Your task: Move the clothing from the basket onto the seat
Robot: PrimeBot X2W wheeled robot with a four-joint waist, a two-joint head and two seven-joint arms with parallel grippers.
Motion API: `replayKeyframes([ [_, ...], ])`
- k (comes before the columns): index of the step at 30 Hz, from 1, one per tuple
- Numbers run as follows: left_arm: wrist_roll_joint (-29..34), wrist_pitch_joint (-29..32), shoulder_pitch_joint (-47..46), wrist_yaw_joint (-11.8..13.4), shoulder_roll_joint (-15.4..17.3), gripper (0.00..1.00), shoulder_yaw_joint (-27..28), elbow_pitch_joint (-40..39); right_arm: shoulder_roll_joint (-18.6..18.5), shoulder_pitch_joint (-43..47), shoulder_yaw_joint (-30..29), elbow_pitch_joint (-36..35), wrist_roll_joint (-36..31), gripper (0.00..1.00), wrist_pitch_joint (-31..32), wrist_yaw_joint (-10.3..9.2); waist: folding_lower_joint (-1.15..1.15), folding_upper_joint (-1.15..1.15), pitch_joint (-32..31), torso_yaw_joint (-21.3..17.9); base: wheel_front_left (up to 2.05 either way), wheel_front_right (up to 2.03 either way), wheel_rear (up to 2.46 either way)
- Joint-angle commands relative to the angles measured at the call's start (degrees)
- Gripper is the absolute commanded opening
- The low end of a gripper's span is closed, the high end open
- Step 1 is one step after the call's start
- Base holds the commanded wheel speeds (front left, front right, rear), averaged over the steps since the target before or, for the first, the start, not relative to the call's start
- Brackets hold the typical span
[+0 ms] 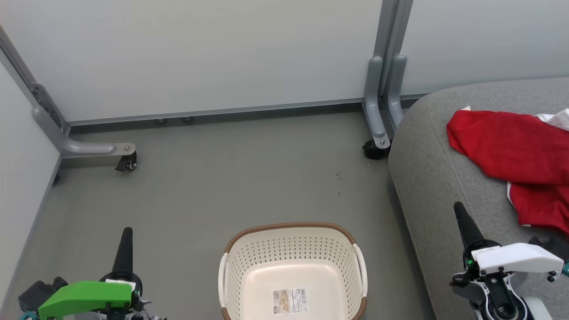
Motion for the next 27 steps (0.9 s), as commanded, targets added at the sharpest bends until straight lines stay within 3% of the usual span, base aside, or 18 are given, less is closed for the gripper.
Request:
replayKeyframes([
  [1, -1.6, 0.5, -1.6, -0.5, 0.4, 0.00, 0.4, 0.1, 0.1, -1.3, -0.4, -0.1, 1.6, 0.00, 0.4, 0.03, 0.00, 0.00, 0.1, 0.0, 0.00, 0.00, 0.00],
  [27, -12.6, 3.7, -4.5, -2.0, 0.1, 0.00, 2.5, 1.6, 0.6, -2.7, -2.4, 0.6, 12.9, 0.00, 3.5, 0.03, 0.00, 0.00, 1.5, 0.1, 0.00, 0.00, 0.00],
])
